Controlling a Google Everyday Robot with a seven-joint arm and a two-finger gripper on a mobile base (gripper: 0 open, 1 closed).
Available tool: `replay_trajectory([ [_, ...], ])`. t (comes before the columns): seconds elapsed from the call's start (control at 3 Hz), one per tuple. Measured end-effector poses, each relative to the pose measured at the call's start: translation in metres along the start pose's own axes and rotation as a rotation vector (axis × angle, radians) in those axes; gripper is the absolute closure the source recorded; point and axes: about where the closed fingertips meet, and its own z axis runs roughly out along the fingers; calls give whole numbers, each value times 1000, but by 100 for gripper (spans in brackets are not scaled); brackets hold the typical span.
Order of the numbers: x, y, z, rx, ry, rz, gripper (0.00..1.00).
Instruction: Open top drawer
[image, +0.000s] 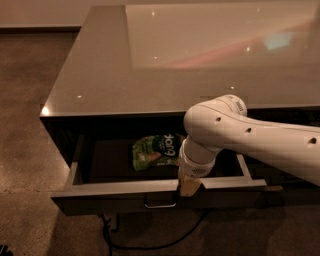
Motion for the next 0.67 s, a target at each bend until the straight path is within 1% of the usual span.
replay_trajectory([
  [0.67, -3, 8, -16, 34, 12, -16, 100],
])
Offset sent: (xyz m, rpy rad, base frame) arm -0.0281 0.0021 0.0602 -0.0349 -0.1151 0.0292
